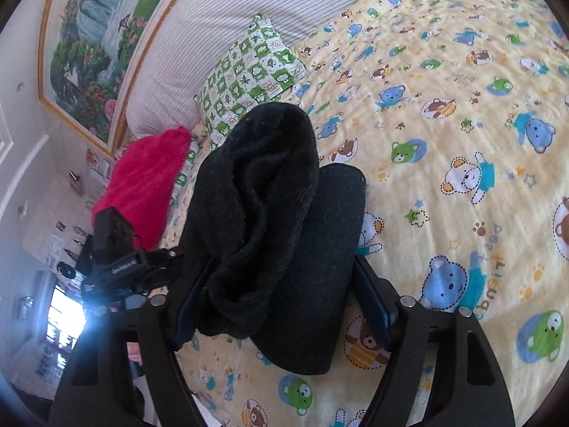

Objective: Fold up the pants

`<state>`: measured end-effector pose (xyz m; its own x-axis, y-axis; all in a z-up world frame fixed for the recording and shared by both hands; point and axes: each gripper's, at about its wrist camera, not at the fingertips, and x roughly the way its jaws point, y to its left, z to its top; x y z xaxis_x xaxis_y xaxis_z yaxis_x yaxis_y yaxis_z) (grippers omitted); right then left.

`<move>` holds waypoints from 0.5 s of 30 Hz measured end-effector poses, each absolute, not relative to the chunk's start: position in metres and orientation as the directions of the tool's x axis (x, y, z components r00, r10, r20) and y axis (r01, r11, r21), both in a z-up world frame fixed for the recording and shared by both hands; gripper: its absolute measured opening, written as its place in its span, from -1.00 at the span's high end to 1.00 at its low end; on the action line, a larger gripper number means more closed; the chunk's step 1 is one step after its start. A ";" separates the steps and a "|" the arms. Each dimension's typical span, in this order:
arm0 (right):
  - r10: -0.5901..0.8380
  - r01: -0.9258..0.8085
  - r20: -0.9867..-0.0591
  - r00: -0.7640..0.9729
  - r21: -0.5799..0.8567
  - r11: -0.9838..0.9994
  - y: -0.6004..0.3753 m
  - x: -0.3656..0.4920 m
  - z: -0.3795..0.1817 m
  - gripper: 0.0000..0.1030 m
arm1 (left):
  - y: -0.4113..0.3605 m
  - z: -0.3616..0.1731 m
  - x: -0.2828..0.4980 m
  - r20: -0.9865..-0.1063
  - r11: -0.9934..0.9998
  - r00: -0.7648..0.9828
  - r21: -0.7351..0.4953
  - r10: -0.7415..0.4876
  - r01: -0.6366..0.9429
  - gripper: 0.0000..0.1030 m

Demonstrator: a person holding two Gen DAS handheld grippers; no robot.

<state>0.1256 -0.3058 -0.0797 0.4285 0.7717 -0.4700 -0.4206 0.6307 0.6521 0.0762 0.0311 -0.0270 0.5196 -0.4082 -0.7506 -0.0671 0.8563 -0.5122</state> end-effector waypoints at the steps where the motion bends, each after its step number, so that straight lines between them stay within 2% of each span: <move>1: 0.776 -0.421 -0.464 0.427 0.657 0.625 -0.306 0.125 -0.080 -0.41 | 0.031 -0.026 0.075 -0.743 0.851 0.523 -0.522 -0.417 -0.063 -0.05; 3: 0.785 -0.428 -0.453 0.422 0.663 0.614 -0.307 0.125 -0.080 -0.33 | 0.032 -0.024 0.072 -0.734 0.844 0.528 -0.533 -0.427 -0.057 0.19; 6: 0.803 -0.447 -0.428 0.414 0.673 0.589 -0.306 0.123 -0.078 -0.19 | 0.035 -0.019 0.066 -0.721 0.837 0.536 -0.545 -0.439 -0.048 0.36; 15: 0.833 -0.496 -0.370 0.412 0.675 0.545 -0.303 0.119 -0.062 -0.06 | 0.039 0.008 0.040 -0.673 0.823 0.597 -0.567 -0.436 -0.038 0.46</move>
<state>0.1192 -0.3030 -0.0616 0.4123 0.8327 -0.3696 -0.4963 0.5455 0.6754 0.0401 0.0388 0.0081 0.5967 -0.4364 -0.6735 -0.0383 0.8228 -0.5671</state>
